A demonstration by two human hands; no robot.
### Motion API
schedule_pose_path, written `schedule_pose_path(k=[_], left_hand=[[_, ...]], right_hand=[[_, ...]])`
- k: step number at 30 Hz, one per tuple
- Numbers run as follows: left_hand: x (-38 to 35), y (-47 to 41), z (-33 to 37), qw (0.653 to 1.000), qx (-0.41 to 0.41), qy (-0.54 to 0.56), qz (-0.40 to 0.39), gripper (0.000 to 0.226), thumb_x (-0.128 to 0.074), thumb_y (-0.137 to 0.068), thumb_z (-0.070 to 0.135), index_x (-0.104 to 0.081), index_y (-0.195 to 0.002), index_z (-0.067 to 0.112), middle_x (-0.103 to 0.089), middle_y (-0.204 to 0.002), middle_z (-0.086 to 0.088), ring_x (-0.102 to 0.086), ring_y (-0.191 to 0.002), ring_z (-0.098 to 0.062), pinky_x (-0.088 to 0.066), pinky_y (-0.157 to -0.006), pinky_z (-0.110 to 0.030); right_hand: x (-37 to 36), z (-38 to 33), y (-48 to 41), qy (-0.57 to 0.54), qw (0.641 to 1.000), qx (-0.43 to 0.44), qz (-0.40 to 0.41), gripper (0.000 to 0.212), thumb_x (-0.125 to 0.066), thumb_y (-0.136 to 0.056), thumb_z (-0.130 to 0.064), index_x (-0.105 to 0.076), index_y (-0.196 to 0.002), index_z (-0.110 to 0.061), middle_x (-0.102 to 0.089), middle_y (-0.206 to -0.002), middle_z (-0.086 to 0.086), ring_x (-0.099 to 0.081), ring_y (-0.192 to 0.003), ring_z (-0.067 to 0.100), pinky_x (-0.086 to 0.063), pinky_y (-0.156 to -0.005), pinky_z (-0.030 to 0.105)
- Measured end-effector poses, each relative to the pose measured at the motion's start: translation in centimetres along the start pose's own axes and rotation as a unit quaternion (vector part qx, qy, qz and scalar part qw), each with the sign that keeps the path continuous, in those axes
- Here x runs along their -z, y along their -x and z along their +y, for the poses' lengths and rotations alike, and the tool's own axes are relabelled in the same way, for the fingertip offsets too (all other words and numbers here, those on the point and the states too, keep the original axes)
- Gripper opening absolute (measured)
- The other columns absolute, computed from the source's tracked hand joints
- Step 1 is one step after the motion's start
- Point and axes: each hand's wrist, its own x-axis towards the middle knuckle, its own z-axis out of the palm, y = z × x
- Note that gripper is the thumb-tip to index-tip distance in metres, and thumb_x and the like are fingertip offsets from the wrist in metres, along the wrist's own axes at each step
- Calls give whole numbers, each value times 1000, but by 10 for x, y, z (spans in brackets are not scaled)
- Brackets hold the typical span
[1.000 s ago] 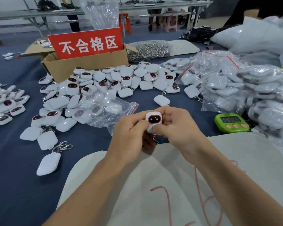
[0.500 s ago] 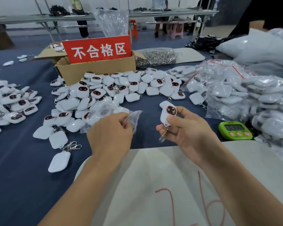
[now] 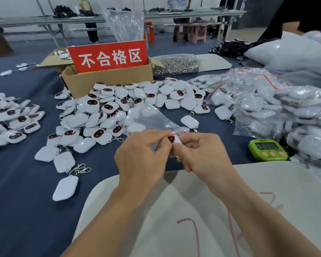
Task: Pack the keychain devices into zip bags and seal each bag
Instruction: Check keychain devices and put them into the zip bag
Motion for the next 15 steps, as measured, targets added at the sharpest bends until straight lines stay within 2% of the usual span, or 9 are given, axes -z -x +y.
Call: schedule_pose_path(k=[2,4,6,8,10,11,13,14,15], left_hand=[[1,0,0,999,-20,42,-6,27,-59,-83,39,-81,-97,45,-73,-101,31,-65,-105,2,-53,-91,-31],[1,0,0,996,-45,82,-8,27,-60,-83,31,-82,-95,40,-74,-98,30,-68,-103,0,-55,-87,-31],[-1,1,0,992,-64,107,-8,27,-64,-83,24,-83,-97,37,-75,-101,27,-69,-102,-1,-56,-86,-28],[-3,2,-1,991,-73,114,-2,28,-65,-85,22,-83,-102,34,-75,-105,25,-68,-104,1,-54,-89,-24],[-5,2,-3,990,-87,114,-4,30,-65,-87,18,-83,-106,32,-74,-107,23,-67,-104,2,-52,-88,-18],[-5,3,-3,988,-95,122,-13,31,-65,-88,15,-82,-107,31,-74,-107,23,-68,-102,1,-51,-86,-15],[-6,4,-1,982,-120,140,-31,33,-66,-89,9,-82,-108,30,-73,-107,22,-68,-98,0,-48,-83,-10],[-7,7,0,980,-134,144,-33,32,-67,-89,7,-82,-109,29,-74,-107,21,-68,-98,1,-47,-83,-9],[-8,8,1,979,-145,142,-28,31,-67,-90,8,-81,-109,29,-74,-107,21,-68,-96,1,-48,-82,-10]], right_hand=[[-3,0,1,-29,1000,0,-1,12,-69,-81,-30,-81,-84,-28,-73,-73,18,-51,-50,16,-45,-55,29],[-3,1,0,-62,998,-3,-2,15,-68,-89,-22,-81,-83,-26,-71,-74,23,-50,-52,18,-41,-51,25],[-1,1,0,-125,992,-12,-25,15,-68,-88,-18,-80,-78,-18,-68,-68,16,-53,-55,19,-42,-48,22],[2,-2,3,-208,973,-13,-102,18,-63,-83,-10,-79,-88,-14,-72,-79,7,-64,-69,17,-51,-60,23],[3,-5,4,-233,960,1,-158,36,-53,-83,6,-75,-107,-12,-77,-96,5,-70,-85,17,-57,-72,29],[1,-5,5,-194,969,14,-149,41,-50,-85,11,-73,-109,-12,-77,-95,3,-70,-84,15,-56,-73,31],[-2,-3,4,11,996,68,-54,39,-50,-88,10,-72,-89,-22,-72,-74,-9,-63,-65,4,-49,-64,21],[-4,-2,3,130,987,91,-3,40,-54,-87,6,-67,-73,-29,-66,-62,-13,-59,-58,1,-41,-60,13],[-7,-3,2,212,971,102,39,43,-58,-85,3,-60,-62,-33,-61,-56,-15,-57,-55,0,-37,-57,12]])
